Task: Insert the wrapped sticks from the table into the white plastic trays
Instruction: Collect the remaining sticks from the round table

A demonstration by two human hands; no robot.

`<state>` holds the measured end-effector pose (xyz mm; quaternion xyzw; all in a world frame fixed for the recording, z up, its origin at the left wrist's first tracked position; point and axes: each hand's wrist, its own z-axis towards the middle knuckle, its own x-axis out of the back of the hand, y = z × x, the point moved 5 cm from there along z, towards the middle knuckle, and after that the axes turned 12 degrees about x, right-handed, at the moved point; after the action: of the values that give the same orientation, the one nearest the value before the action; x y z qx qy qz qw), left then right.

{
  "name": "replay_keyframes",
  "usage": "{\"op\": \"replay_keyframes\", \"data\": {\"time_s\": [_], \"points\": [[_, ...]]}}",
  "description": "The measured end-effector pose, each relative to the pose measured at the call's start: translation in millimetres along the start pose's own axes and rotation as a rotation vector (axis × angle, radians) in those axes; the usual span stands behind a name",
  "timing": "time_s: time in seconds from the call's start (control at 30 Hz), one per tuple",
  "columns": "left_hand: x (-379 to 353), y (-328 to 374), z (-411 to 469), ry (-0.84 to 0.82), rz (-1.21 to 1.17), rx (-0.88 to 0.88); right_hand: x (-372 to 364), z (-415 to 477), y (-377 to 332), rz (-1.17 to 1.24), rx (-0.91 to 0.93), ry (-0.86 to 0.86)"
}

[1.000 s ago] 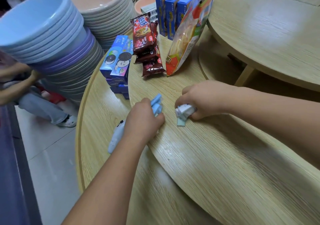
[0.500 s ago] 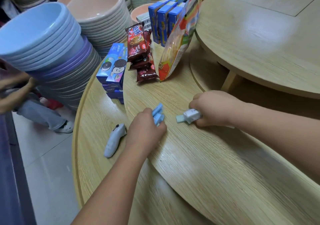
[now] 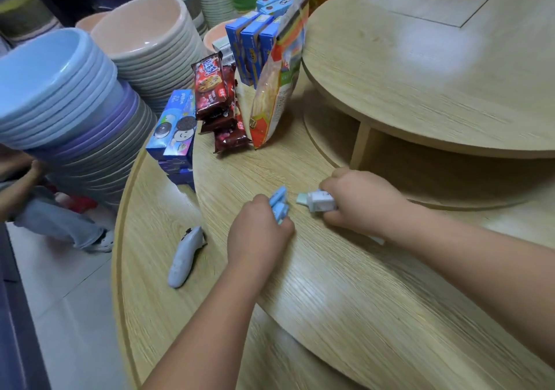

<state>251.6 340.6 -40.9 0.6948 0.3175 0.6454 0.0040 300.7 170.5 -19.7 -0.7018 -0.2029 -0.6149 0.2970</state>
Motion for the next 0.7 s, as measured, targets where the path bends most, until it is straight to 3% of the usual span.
{"op": "replay_keyframes", "data": {"time_s": [0.4, 0.7], "points": [[0.0, 4.2, -11.4, 0.002, -0.027, -0.01, 1.8, -5.5, -8.3, 0.015, -0.037, -0.033], [-6.9, 52.7, -65.5, -0.167, -0.346, -0.05, 14.9, -113.5, 16.1, 0.423, -0.389, 0.343]]}}
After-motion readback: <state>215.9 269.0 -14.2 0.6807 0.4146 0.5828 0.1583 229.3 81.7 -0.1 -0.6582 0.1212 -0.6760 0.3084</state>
